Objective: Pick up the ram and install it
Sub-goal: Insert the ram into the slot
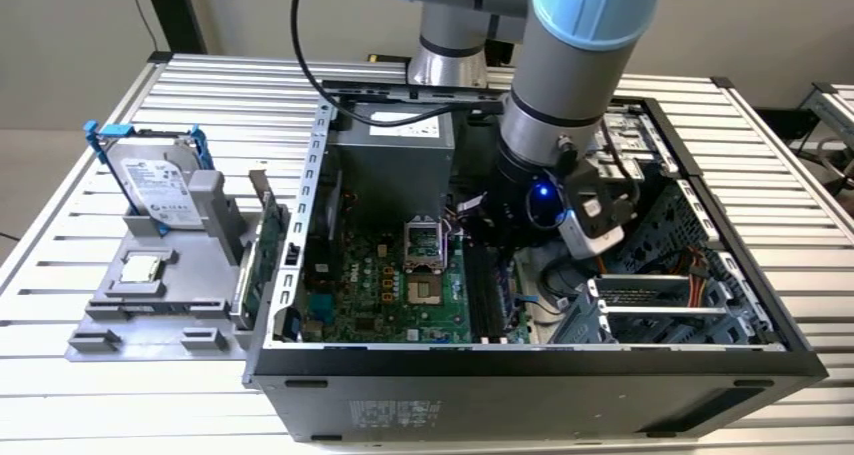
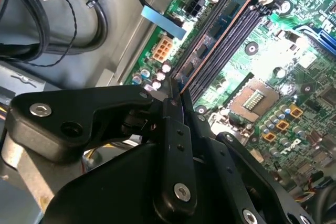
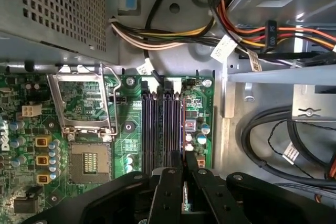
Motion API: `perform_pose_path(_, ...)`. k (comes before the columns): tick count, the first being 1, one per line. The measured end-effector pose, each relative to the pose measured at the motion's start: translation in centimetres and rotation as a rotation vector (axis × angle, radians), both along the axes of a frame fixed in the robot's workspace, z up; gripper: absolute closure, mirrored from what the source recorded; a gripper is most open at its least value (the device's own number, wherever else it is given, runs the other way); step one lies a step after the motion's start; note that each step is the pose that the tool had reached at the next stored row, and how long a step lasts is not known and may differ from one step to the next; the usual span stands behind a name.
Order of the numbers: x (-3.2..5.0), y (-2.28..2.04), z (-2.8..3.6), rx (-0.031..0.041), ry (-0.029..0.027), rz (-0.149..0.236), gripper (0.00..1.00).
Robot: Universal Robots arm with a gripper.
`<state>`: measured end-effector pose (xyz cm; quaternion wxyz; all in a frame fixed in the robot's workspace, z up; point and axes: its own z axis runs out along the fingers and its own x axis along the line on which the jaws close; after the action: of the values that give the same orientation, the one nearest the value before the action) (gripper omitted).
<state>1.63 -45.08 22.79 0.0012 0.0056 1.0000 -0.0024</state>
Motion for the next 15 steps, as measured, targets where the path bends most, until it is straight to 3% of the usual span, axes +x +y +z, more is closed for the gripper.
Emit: perform_pose_path(15,-0.08,-0.05,-0.91,-0.0002,0.0001,0.001,1.00)
